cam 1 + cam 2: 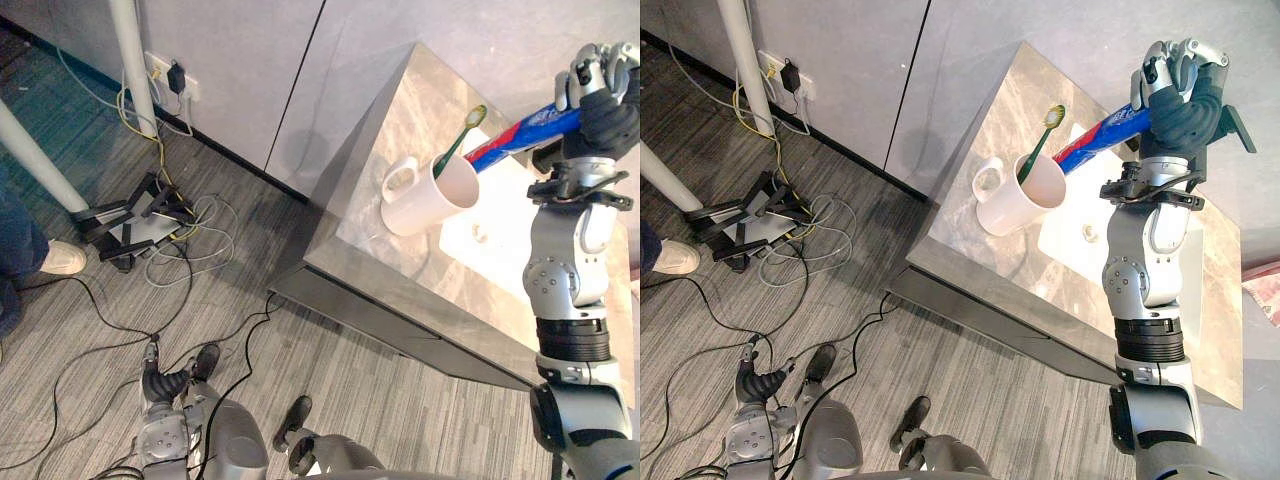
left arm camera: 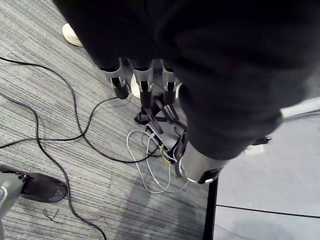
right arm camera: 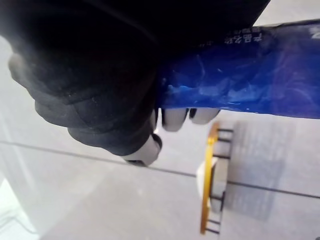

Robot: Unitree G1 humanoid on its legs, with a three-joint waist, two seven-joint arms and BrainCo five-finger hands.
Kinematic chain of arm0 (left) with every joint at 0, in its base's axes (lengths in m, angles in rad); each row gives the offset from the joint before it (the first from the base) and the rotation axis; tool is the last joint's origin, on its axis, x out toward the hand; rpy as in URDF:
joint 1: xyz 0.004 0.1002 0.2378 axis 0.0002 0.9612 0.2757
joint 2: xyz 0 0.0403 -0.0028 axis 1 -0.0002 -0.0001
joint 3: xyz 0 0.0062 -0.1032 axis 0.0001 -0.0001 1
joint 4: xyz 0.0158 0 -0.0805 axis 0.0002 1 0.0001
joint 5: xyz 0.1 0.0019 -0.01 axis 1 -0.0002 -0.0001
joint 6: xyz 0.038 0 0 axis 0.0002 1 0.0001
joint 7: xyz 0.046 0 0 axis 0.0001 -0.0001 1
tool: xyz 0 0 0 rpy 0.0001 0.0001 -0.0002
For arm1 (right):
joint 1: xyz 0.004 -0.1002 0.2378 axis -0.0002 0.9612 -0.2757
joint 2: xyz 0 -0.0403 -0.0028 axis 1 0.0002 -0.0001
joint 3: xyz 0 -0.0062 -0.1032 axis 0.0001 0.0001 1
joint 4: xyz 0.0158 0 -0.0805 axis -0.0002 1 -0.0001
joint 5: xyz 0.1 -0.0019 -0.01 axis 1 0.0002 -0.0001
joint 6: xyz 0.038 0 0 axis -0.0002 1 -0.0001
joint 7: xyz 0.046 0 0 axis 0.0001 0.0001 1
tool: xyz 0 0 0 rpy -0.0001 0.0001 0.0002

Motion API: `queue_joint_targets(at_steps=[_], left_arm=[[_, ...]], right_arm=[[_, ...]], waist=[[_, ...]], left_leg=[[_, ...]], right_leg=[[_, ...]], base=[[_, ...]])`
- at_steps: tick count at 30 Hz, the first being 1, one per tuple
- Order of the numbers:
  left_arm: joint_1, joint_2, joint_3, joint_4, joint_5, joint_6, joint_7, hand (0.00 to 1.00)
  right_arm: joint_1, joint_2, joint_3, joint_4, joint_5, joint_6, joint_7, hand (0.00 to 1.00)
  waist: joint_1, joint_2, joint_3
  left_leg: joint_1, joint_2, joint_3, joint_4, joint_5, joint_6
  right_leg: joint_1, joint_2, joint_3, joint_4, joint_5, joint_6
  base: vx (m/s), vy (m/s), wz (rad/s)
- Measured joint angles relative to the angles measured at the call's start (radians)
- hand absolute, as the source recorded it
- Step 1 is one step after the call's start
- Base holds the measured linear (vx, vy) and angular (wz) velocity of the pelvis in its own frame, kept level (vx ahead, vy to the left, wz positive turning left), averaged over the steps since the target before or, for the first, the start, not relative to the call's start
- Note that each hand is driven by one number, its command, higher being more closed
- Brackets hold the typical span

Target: Organize washtable

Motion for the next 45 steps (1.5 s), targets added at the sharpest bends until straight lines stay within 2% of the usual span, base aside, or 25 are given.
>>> queue_joint_targets(at_steps=[6, 9, 13, 18, 21, 25, 30, 34, 42, 45], left_arm=[[0.000, 0.002, -0.004, 0.031, -0.017, -0.001, -0.006, 0.00], [0.003, 0.001, -0.017, 0.056, -0.018, -0.001, -0.021, 0.00], [0.003, 0.001, -0.027, 0.072, -0.038, -0.001, -0.021, 0.00], [0.002, 0.002, -0.035, 0.088, -0.039, -0.001, -0.021, 0.00], [0.002, 0.004, -0.037, 0.091, -0.058, -0.001, -0.021, 0.00], [0.001, 0.014, -0.038, 0.110, -0.059, -0.001, -0.021, 0.00], [0.000, 0.019, -0.040, 0.111, -0.059, -0.001, -0.018, 0.00], [-0.001, 0.020, -0.040, 0.111, -0.059, 0.000, -0.018, 0.00], [-0.027, 0.019, -0.039, 0.111, -0.058, 0.000, -0.016, 0.00], [-0.033, 0.020, -0.038, 0.111, -0.058, 0.000, -0.015, 0.00]], right_arm=[[-0.086, -0.076, 0.001, 0.027, 0.003, 0.003, 0.001, 1.00], [-0.144, -0.112, 0.002, 0.035, 0.003, 0.001, 0.001, 1.00], [-0.224, -0.116, 0.022, 0.065, 0.005, -0.004, -0.002, 1.00], [-0.278, -0.121, 0.054, 0.070, 0.008, -0.013, -0.006, 1.00], [-0.310, -0.120, 0.086, 0.067, 0.011, -0.033, -0.023, 1.00], [-0.305, -0.089, 0.103, 0.059, 0.011, -0.049, -0.027, 1.00], [-0.159, 0.041, 0.103, -0.042, 0.027, -0.051, -0.043, 1.00], [-0.060, 0.104, 0.105, -0.073, 0.049, -0.052, -0.045, 1.00], [0.021, 0.139, 0.104, -0.165, 0.049, -0.052, -0.022, 1.00], [0.026, 0.150, 0.104, -0.177, 0.049, -0.068, -0.021, 1.00]], waist=[[0.000, 0.006, -0.002], [0.001, 0.027, -0.016], [0.002, 0.049, -0.050], [0.002, 0.057, -0.071], [0.006, 0.057, -0.071], [0.008, 0.056, -0.072], [0.013, 0.056, -0.072], [0.024, 0.056, -0.072], [0.026, 0.051, -0.069], [0.025, 0.036, -0.057]], left_leg=[[0.015, 0.001, 0.020, -0.002, 0.000, 0.000], [0.017, 0.003, 0.022, -0.004, 0.001, 0.001], [0.023, 0.003, 0.030, -0.004, 0.001, 0.001], [0.032, 0.009, 0.030, -0.008, 0.002, 0.000], [0.039, 0.020, 0.029, -0.021, 0.007, -0.005], [0.042, 0.024, 0.024, -0.040, 0.016, -0.002], [0.032, 0.033, 0.007, -0.040, 0.013, -0.007], [0.021, 0.035, 0.004, -0.040, 0.017, -0.005], [0.012, 0.035, 0.000, -0.039, 0.017, -0.006], [0.010, 0.035, 0.001, -0.040, 0.014, -0.010]], right_leg=[[0.000, 0.000, 0.024, 0.000, 0.003, -0.005], [0.000, 0.001, 0.024, 0.000, 0.011, -0.015], [0.001, 0.001, 0.026, -0.002, 0.013, -0.018], [0.008, 0.006, 0.026, -0.002, 0.016, -0.022], [0.008, 0.017, 0.026, -0.002, 0.023, -0.023], [0.008, 0.021, 0.026, -0.004, 0.023, -0.023], [0.008, 0.032, 0.023, -0.008, 0.024, -0.024], [0.007, 0.037, 0.023, -0.025, 0.024, -0.023], [0.006, 0.039, 0.021, -0.033, 0.024, -0.023], [0.002, 0.039, 0.022, -0.032, 0.025, -0.021]], base=[[-0.04, 0.000, -0.11], [0.00, 0.000, 0.00], [0.00, 0.004, -0.06], [0.00, 0.000, 0.00], [0.00, -0.003, 0.01], [-0.01, -0.006, 0.03], [0.01, -0.012, 0.07], [0.01, -0.007, 0.02], [0.01, -0.002, 0.01], [0.00, 0.000, 0.00]])
